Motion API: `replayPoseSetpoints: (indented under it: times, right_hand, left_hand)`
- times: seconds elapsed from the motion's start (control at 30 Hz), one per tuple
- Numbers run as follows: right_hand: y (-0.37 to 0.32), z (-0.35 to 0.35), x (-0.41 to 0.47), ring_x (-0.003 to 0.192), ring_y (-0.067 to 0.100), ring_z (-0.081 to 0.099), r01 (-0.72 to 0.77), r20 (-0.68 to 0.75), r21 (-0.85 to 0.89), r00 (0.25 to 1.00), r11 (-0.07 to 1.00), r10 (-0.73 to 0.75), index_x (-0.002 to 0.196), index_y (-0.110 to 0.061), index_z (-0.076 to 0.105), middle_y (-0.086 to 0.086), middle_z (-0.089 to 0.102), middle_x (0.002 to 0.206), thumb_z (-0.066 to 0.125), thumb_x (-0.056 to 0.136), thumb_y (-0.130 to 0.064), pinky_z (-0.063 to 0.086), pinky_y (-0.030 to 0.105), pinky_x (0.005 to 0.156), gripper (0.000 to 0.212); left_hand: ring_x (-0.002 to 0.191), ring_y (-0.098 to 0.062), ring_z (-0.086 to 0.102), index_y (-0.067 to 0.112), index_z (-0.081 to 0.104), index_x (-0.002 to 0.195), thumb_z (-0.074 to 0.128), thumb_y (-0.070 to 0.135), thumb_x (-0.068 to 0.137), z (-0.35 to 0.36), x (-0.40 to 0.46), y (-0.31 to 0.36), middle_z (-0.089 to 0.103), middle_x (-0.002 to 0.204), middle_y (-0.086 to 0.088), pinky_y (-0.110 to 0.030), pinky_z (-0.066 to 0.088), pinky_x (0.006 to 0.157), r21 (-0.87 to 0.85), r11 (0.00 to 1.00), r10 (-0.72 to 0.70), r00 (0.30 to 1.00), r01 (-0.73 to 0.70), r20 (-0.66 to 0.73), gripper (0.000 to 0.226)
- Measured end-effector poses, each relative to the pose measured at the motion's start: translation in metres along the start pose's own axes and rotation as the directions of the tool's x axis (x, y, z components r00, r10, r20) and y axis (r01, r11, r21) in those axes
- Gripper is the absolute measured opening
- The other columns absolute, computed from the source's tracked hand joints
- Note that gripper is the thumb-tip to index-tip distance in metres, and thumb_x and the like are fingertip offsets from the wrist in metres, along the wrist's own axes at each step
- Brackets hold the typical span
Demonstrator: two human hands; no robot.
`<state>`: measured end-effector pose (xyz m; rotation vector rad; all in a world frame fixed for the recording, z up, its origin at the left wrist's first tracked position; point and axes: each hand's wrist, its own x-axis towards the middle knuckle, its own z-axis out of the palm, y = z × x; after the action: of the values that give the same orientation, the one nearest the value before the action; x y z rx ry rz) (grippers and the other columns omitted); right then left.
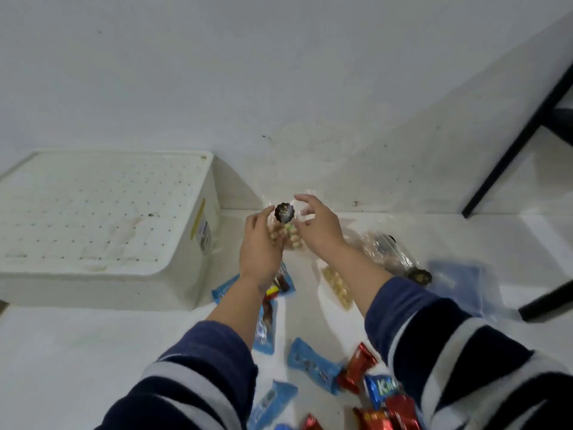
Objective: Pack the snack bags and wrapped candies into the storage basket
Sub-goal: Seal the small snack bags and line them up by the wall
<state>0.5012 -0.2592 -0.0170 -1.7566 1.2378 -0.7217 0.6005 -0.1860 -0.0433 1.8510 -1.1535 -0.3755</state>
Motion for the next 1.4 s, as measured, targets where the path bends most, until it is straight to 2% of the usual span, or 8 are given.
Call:
replayPoseSetpoints:
  times: [0.27, 0.43, 0.53, 0.67, 0.8, 1.0, 1.2, 1.4]
  right_hand:
    - [0.004, 0.032, 0.080, 0.098, 0.018, 0.052, -0.091, 0.155, 0.077, 0.985, 0.993, 0.079, 0.138, -0.028, 0.048, 0.003, 0.046, 0.119, 0.047, 0.091, 0.004, 0.044, 0.020, 0.071, 0.057]
    - [0.005, 0.027, 0.077, 0.128, 0.025, 0.050, -0.069, 0.187, 0.002, 0.980, 0.998, 0.068, 0.137, -0.022, 0.052, 0.006, 0.045, 0.143, 0.048, 0.091, 0.004, 0.044, 0.032, 0.100, 0.054]
    - [0.004, 0.014, 0.062, 0.126, 0.023, 0.049, -0.081, 0.221, -0.043, 0.971, 0.996, 0.088, 0.131, -0.020, 0.056, 0.006, 0.048, 0.141, 0.055, 0.091, -0.004, 0.040, 0.024, 0.087, 0.043]
    - [-0.003, -0.015, 0.034, 0.113, 0.021, 0.054, -0.024, 0.259, -0.171, 0.963, 0.985, 0.068, 0.129, -0.021, 0.058, 0.006, 0.051, 0.136, 0.055, 0.093, -0.012, 0.039, 0.023, 0.081, 0.037]
    - [-0.007, -0.057, 0.001, 0.115, 0.021, 0.055, 0.018, 0.218, -0.331, 0.974, 0.944, 0.057, 0.126, -0.022, 0.060, 0.005, 0.053, 0.134, 0.052, 0.095, -0.012, 0.038, 0.021, 0.084, 0.034]
    - [0.006, -0.115, -0.032, 0.127, 0.020, 0.050, -0.060, 0.076, -0.526, 0.990, 0.849, 0.117, 0.124, -0.021, 0.061, 0.002, 0.052, 0.139, 0.051, 0.093, -0.010, 0.041, 0.028, 0.102, 0.034]
    - [0.040, -0.136, -0.058, 0.110, 0.026, 0.060, -0.268, -0.126, -0.599, 0.962, 0.755, 0.242, 0.120, -0.010, 0.063, 0.008, 0.062, 0.123, 0.054, 0.089, -0.006, 0.048, 0.028, 0.088, 0.032]
    - [0.062, -0.132, -0.064, 0.086, 0.021, 0.065, -0.397, -0.254, -0.424, 0.915, 0.814, 0.314, 0.101, -0.005, 0.073, 0.009, 0.073, 0.101, 0.058, 0.090, -0.013, 0.045, 0.022, 0.061, 0.020]
  left_hand:
    - [0.111, -0.011, 0.050, 0.025, 0.036, 0.143, 0.063, 0.008, 0.088, 0.022, 0.083, -0.046, 0.038, 0.136, 0.001, -0.023, 0.041, 0.092, -0.021, 0.995, -0.096, 0.995, 0.096, 0.001, 0.064]
    - [0.128, -0.018, 0.045, 0.023, 0.030, 0.148, 0.067, 0.012, 0.087, 0.030, 0.082, -0.057, 0.036, 0.143, -0.006, -0.020, 0.034, 0.100, -0.077, 0.990, -0.115, 0.992, 0.119, 0.057, 0.073]
    - [0.128, -0.017, 0.044, 0.022, 0.025, 0.150, 0.068, 0.015, 0.087, 0.027, 0.070, -0.049, 0.033, 0.147, -0.005, -0.016, 0.033, 0.095, -0.039, 0.992, -0.115, 0.991, 0.118, 0.070, 0.077]
    - [0.128, -0.009, 0.040, 0.020, 0.029, 0.148, 0.066, 0.011, 0.087, 0.025, 0.037, -0.026, 0.032, 0.149, -0.003, -0.012, 0.026, 0.098, 0.050, 0.998, 0.026, 0.993, -0.032, 0.115, 0.071]
    - [0.134, -0.015, 0.039, 0.022, 0.033, 0.145, 0.069, 0.034, 0.085, 0.036, -0.002, 0.005, 0.036, 0.149, 0.000, -0.021, 0.031, 0.101, 0.091, 0.987, 0.101, 0.944, -0.135, 0.314, 0.071]
    - [0.141, -0.020, 0.030, 0.029, 0.013, 0.152, 0.073, 0.048, 0.076, 0.059, -0.041, 0.033, 0.022, 0.156, 0.000, -0.034, 0.031, 0.110, 0.119, 0.987, 0.014, 0.806, -0.104, 0.592, 0.098]
    - [0.135, -0.025, 0.039, 0.028, 0.007, 0.153, 0.074, 0.033, 0.080, 0.080, -0.060, 0.025, 0.030, 0.151, -0.007, -0.034, 0.034, 0.108, 0.175, 0.984, -0.061, 0.830, -0.045, 0.554, 0.099]
    - [0.121, -0.026, 0.050, 0.031, 0.021, 0.150, 0.073, 0.019, 0.078, 0.082, -0.085, 0.019, 0.041, 0.135, -0.007, -0.034, 0.042, 0.100, 0.139, 0.990, -0.034, 0.883, -0.035, 0.469, 0.090]
